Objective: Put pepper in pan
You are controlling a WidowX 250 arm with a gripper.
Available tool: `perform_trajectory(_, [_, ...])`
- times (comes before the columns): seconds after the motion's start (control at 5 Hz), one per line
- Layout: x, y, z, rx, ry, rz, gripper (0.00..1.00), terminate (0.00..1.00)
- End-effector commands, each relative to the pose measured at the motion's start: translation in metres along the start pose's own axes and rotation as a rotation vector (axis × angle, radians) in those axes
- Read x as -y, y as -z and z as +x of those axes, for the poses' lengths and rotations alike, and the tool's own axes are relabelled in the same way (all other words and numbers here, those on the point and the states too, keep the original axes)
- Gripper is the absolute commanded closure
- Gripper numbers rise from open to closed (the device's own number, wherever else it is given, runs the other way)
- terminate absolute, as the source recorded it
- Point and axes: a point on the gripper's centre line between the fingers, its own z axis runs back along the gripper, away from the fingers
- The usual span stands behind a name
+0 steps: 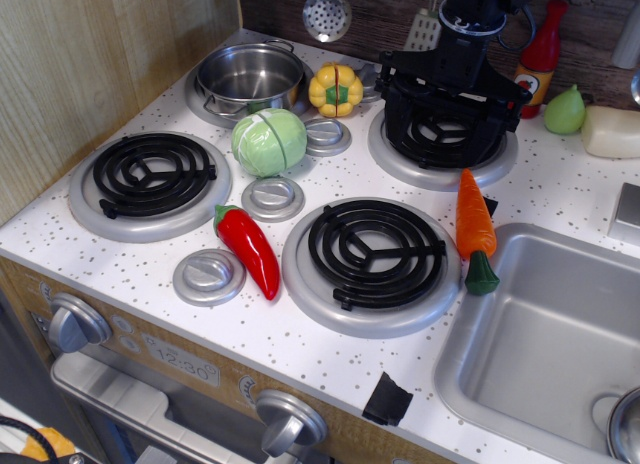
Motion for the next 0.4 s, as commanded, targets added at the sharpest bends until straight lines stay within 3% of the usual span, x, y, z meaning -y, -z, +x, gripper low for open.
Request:
perform_trajectory(0.0, [0.000,0.000,0.000,0.000,0.000,0.000,0.00,0.00])
perform_trajectory(0.2, [-0.016,-0.011,0.000,-0.051,-0.109,0.111,0.00,0.00])
